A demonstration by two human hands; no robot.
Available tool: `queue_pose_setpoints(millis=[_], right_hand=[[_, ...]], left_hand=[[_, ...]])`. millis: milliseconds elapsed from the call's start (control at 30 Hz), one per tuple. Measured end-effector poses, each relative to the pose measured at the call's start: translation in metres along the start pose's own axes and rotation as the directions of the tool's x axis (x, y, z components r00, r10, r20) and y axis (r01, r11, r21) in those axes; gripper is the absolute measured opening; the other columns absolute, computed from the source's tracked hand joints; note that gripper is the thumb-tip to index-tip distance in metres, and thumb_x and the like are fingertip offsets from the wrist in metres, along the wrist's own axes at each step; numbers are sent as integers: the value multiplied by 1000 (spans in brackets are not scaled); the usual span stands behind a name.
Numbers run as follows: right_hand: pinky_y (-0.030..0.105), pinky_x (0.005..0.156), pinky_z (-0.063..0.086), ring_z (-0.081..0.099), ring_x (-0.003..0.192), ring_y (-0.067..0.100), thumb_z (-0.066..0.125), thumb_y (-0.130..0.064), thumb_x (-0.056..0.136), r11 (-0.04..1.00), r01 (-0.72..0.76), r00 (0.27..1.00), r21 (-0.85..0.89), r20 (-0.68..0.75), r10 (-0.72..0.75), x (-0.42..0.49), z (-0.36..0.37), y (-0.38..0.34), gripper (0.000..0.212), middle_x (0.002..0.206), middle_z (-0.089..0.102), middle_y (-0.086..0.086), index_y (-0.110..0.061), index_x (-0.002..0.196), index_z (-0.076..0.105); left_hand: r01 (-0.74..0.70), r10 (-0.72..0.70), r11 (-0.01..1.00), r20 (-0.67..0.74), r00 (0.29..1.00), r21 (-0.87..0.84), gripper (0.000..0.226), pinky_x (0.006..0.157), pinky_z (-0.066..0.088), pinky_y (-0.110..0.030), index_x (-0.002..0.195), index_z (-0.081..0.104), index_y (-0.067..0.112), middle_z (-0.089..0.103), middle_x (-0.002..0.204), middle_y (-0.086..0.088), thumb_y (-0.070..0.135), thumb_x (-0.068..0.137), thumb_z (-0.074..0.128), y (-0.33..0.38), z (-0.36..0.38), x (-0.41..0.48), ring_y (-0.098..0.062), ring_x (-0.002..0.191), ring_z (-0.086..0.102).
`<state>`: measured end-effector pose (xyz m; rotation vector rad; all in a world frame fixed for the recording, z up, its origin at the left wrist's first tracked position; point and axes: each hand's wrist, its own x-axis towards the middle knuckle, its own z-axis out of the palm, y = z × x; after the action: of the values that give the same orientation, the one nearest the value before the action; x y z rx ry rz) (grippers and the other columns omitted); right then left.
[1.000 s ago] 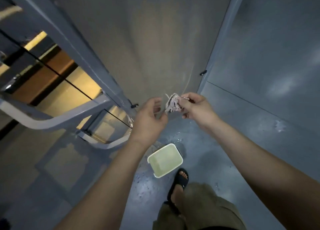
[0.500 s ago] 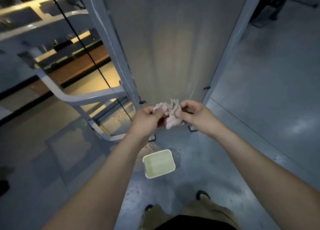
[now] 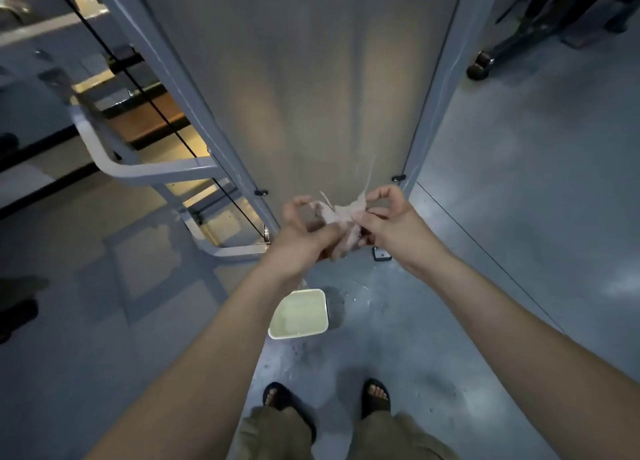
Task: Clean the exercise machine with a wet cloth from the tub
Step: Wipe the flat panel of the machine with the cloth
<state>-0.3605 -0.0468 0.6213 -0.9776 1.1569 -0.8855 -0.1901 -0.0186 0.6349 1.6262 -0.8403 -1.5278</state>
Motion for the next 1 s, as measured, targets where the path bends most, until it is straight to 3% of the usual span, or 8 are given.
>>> queue_pose_setpoints(millis=[67,167,300,433,600,767,833,1000], right_hand=[[28,60,56,62,63,23,61,-1,100,1000,-8,1000,9,3,8,1,-6,-2,24,91,70,20,-13,111,43],[21,60,53,61,62,7,61,-9,102,984,29,999,-176,-16,-33,8,-14,0,10,96,70,10,-17,107,59],[28,89,50,61,94,1,66,-42,97,924,144,989,-353,91,-119,16,-17,13,8,111,55,-4,-37,103,67],[25,101,47,57,114,0,72,-69,73,910,138,990,-391,90,-111,29,-3,44,40,121,51,-5,-47,105,60],[27,81,49,62,85,6,69,-13,95,980,113,991,-166,-50,-122,60,8,98,16,92,67,-11,-25,103,62],[21,72,48,60,78,5,64,-8,90,988,135,979,-71,-144,-144,97,9,134,14,83,68,-9,-12,103,66],[21,77,50,62,86,8,65,-11,88,982,177,974,-71,-127,-185,114,6,149,23,92,70,-4,-10,110,67],[24,78,52,65,84,6,61,-1,99,966,247,915,-83,-307,-260,156,-3,177,19,90,73,-7,-15,106,71]], left_hand=[[-26,26,999,38,999,18,42,68,56,-34,120,50,20,72,100,-16,1,90,73,-2,5,1,-21,72,68],[-28,28,1000,12,1000,-8,19,75,50,-36,113,64,8,71,94,-16,0,96,66,2,6,12,-20,72,65],[-3,-1,990,-29,1000,-144,16,85,54,-42,114,66,-4,74,95,-20,2,101,58,4,5,32,-29,86,67],[51,-68,969,-62,996,-240,17,57,57,-23,112,65,-8,70,91,-17,-3,99,57,-9,8,54,-20,71,66],[40,-40,981,1,999,-189,18,88,56,-38,92,74,2,74,97,-27,18,97,68,-47,6,100,-26,85,66],[-42,42,999,-24,999,7,11,64,45,-15,86,73,21,69,67,14,17,96,70,-86,-6,153,4,59,57],[-107,107,991,-4,994,78,20,54,41,-10,81,72,22,65,59,14,9,95,66,-96,-7,174,4,50,52],[-284,270,941,99,958,185,25,73,46,-15,89,76,26,76,87,6,11,101,60,-110,-2,221,-1,76,63]])
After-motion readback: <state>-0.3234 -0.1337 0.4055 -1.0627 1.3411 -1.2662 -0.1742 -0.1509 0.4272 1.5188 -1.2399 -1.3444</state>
